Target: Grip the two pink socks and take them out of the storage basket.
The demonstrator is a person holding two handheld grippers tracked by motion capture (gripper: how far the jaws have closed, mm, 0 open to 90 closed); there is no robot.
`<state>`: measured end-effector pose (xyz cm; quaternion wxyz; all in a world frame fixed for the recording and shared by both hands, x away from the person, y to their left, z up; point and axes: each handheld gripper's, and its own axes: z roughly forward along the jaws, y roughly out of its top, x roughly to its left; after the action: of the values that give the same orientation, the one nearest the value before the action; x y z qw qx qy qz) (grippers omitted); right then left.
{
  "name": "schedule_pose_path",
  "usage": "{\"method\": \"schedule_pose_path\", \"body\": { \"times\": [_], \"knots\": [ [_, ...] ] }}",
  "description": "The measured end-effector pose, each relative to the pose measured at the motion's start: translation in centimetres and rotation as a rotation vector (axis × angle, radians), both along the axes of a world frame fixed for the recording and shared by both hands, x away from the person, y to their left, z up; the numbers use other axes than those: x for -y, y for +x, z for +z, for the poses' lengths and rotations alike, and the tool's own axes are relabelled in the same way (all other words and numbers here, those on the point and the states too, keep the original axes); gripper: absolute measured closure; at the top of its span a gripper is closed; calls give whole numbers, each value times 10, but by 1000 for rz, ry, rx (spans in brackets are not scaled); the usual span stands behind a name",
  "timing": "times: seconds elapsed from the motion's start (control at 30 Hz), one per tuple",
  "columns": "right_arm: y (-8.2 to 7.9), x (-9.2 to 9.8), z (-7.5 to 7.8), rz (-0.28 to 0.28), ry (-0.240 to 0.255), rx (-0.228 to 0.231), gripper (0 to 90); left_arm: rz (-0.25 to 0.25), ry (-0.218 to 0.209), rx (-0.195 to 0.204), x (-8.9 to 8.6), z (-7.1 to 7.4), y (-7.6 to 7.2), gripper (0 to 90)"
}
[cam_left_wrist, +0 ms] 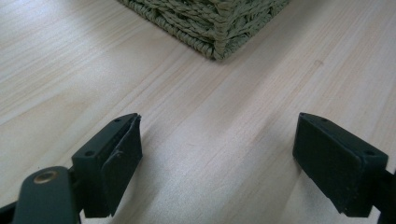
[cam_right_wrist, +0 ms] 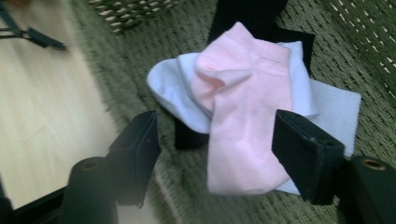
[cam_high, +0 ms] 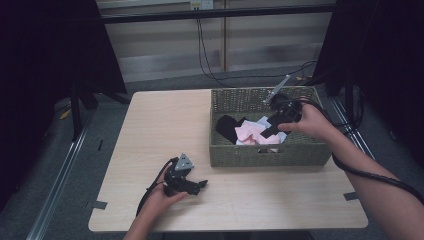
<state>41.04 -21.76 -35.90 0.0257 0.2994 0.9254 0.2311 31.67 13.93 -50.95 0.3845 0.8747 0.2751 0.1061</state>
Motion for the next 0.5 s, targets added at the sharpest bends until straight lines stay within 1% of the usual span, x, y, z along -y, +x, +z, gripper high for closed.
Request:
{"method": "schedule_pose_path", "body": {
  "times": [0.03, 0.1, 0.13, 0.17, 0.2, 0.27, 0.3, 0.33, 0.37, 0.4, 0.5],
  "knots": [
    [2, -1, -2, -6, -2, -5, 329, 0, 1, 1, 0, 0, 0, 151],
    [8, -4, -10, -13, -1, -18, 361, 0, -2, -3, 0, 0, 0, 152],
    [12, -7, -17, -23, 1, -25, 385, -1, 2, 2, 0, 0, 0, 152],
    [12, -7, -17, -23, 1, -25, 385, -1, 1, 1, 0, 0, 0, 152],
    [15, -9, -23, -30, -2, -38, 423, 1, -2, -3, 0, 0, 0, 152],
    [16, -10, -26, -37, -8, -42, 427, 2, -3, -3, 0, 0, 0, 151],
    [18, -11, -28, -41, -16, -48, 449, 2, -3, -3, 0, 0, 0, 151],
    [19, -13, -31, -40, -10, -61, 474, 2, -2, -3, 0, 0, 0, 152],
    [19, -13, -31, -40, -10, -61, 474, 2, -2, -3, 0, 0, 0, 152],
    [23, -17, -37, -49, -13, -67, 525, 2, -2, -2, 0, 0, 0, 152],
    [26, -18, -41, -48, -15, -68, 559, 2, -2, -3, 0, 0, 0, 152]
  ]
}}
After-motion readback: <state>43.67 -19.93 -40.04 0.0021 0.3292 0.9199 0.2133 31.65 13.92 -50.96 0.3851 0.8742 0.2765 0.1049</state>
